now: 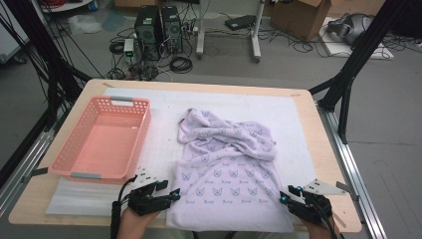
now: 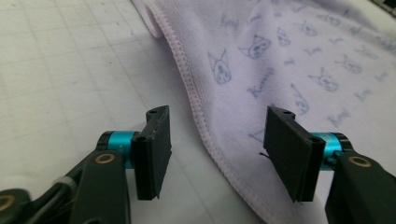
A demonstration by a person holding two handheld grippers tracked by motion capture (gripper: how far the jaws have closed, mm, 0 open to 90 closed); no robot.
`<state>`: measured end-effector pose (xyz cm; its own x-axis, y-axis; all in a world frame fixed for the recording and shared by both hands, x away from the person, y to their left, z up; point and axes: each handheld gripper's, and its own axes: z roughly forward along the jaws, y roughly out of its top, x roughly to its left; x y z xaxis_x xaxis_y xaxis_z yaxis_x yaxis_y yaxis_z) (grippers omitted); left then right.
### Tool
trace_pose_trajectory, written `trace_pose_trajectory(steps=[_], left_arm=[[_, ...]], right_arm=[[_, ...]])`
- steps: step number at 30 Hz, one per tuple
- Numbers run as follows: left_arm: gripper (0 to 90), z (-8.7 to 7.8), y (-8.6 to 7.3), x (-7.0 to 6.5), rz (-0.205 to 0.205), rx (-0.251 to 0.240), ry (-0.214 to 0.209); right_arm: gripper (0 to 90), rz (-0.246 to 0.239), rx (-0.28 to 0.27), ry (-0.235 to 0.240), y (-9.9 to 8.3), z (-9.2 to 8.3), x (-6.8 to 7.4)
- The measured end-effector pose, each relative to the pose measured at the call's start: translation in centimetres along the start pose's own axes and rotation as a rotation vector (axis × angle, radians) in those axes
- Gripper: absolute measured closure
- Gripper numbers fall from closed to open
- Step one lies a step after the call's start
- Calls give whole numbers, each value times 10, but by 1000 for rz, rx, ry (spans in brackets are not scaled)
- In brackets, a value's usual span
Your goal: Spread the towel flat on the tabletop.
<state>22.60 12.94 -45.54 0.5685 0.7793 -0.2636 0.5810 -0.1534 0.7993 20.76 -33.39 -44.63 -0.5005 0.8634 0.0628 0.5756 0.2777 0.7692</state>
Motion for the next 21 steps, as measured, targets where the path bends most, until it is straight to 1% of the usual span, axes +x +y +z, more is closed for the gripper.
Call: trace_pose_trajectory(steps=[1, 2, 3, 4, 5, 6, 7, 8, 10, 11, 15, 16, 17, 18, 21], left_arm=[[412, 2, 1, -1, 7, 2, -1], [420, 3, 1, -3, 23, 3, 3], [453, 4, 1, -5, 46, 7, 11], [502, 4, 0, -7, 71, 9, 28], [570, 4, -1, -11, 106, 14, 62], [679, 4, -2, -15, 142, 17, 101], [789, 3, -3, -16, 134, 18, 94], [850, 2, -3, -17, 124, 23, 92], [864, -2, -5, -18, 125, 27, 84], [866, -5, -7, -17, 118, 30, 77], [868, -21, -17, -15, 65, 34, 53], [868, -24, -19, -15, 63, 36, 51], [868, -27, -21, -16, 58, 39, 47], [868, -30, -22, -16, 55, 41, 39], [869, -38, -26, -20, 59, 47, 14]], right_arm=[[556, -8, 8, 4, 1, 5, 0], [558, -15, 15, -1, 1, 9, 1], [583, -19, 9, 2, 2, 10, 2], [615, -24, 11, 4, 3, 11, 2], [673, -29, 14, 12, 4, 11, 2], [784, -31, 15, 23, 4, 11, 1], [853, -35, 21, 47, 4, 11, 2], [860, -49, 22, 38, 5, 11, 3], [866, -53, 35, 33, 5, 9, 6], [867, -53, 37, 37, 4, 7, 5], [867, -52, 43, 43, -3, -4, 5], [867, -59, 44, 41, -5, -7, 5], [867, -52, 44, 46, -7, -11, 5], [868, -55, 37, 51, -9, -16, 5], [868, -50, 19, 69, -12, -29, 7]])
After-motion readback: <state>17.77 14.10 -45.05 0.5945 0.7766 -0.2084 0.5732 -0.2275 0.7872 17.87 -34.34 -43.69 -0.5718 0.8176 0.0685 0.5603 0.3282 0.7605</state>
